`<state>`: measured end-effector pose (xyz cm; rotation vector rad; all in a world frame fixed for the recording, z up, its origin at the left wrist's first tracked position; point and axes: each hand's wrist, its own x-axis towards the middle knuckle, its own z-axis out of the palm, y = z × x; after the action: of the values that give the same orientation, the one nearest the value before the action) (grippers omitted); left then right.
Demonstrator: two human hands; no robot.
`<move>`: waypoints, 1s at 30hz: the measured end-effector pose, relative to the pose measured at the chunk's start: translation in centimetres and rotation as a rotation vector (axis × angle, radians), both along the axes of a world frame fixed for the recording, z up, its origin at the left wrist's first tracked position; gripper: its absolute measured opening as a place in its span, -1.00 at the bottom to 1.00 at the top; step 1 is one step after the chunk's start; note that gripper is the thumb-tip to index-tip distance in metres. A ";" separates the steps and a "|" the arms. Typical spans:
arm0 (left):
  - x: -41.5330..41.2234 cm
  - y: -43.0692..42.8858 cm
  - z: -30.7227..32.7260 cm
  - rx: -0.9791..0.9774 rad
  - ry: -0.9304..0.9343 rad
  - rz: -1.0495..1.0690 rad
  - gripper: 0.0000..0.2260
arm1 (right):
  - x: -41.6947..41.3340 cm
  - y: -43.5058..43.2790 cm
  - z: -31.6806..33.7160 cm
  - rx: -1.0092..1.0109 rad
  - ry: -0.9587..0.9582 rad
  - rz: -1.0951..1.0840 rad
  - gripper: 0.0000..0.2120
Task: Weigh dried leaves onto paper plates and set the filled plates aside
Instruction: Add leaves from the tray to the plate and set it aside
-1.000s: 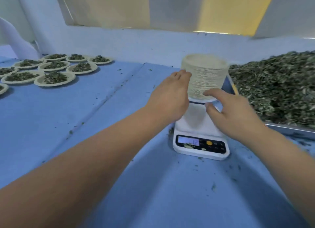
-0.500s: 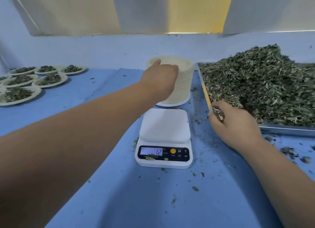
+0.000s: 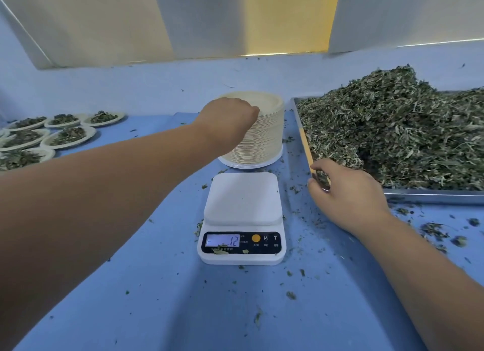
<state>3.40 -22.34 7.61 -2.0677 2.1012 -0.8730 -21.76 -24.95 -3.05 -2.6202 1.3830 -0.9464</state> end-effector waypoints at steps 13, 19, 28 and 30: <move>0.1 0.1 0.7 -0.101 -0.019 -0.068 -0.39 | 0.1 -0.3 -0.6 -0.036 -0.016 0.001 -0.73; 0.7 0.2 0.2 -0.329 0.230 0.117 -0.83 | 0.2 -0.3 0.0 -0.001 0.052 0.024 -0.66; 0.9 3.6 -4.3 -0.719 1.073 0.091 -0.76 | 0.6 0.5 0.1 0.048 -0.200 0.103 -0.65; 0.9 4.8 -5.5 -0.776 1.170 0.063 -0.69 | 0.9 1.1 0.1 0.053 -0.241 0.140 -0.62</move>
<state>4.32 -17.58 2.16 -3.7147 2.2298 -0.5199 -20.83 -23.83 -3.00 -2.4306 1.1368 -1.1431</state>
